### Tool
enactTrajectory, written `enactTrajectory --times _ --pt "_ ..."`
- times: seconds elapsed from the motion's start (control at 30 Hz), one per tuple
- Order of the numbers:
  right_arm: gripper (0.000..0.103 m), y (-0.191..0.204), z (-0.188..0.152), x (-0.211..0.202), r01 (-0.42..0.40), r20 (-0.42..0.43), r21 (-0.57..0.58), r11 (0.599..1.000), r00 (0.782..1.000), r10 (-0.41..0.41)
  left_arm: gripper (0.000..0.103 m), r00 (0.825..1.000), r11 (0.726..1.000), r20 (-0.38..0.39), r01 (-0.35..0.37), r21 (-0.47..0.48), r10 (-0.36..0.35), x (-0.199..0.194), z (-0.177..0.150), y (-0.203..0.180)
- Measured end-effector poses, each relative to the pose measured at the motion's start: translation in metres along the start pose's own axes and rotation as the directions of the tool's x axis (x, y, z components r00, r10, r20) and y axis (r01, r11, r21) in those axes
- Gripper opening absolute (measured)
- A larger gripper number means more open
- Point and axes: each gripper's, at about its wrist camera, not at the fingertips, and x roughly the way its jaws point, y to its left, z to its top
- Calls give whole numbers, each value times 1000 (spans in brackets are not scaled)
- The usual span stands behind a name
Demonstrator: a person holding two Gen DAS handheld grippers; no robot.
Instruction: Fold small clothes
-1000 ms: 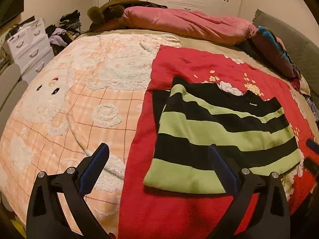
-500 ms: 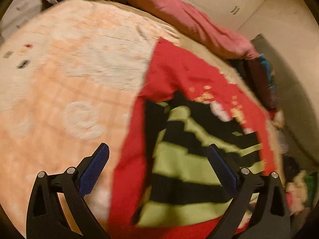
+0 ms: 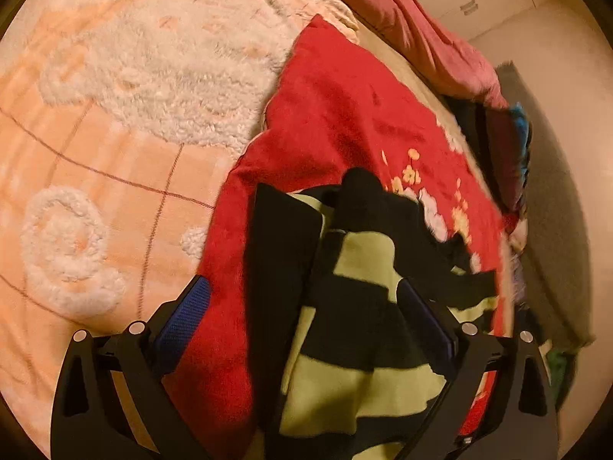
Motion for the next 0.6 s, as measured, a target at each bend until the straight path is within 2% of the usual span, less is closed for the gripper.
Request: enactTrajectory --times 0.03,0.07,0.23,0.33,0.4,0.43,0.47,0.5,0.53,0.57,0.6 --pt "94 -2 -2 3 -2 -3 7 1000 1000 2 70 1000 999 4 27 -20 -27 1 1 3" --pt "94 -5 -4 5 -3 -5 17 1000 1000 3 56 998 998 8 56 -42 -55 1 2 6" --pt "94 -17 -1 3 22 17 91 996 1000 -23 53 998 998 16 65 -26 -65 2 -1 3" --pt "94 -16 4 8 31 1 86 996 1000 -31 63 995 992 16 98 -82 -97 9 1 10" --pt "94 -13 5 10 36 2 73 997 999 -36 62 993 988 15 115 -105 -114 13 1 14" --pt "90 -12 6 12 40 -4 65 997 999 -40 50 993 988 20 116 -102 -115 13 1 15" --pt "76 -13 6 15 41 -17 66 997 999 -40 37 993 989 27 115 -88 -113 12 1 12" --pt "68 -15 7 17 33 -25 73 997 999 -31 33 993 990 30 119 -79 -117 12 0 11" --pt "56 -18 7 17 25 -26 83 996 999 -23 26 992 990 35 122 -72 -120 10 -1 7" --pt "48 -21 7 15 18 -23 97 995 1000 -16 24 992 990 43 124 -69 -121 8 -3 4" --pt "34 -25 7 12 7 -19 116 993 1000 -5 23 991 990 53 129 -61 -126 3 -4 -2"
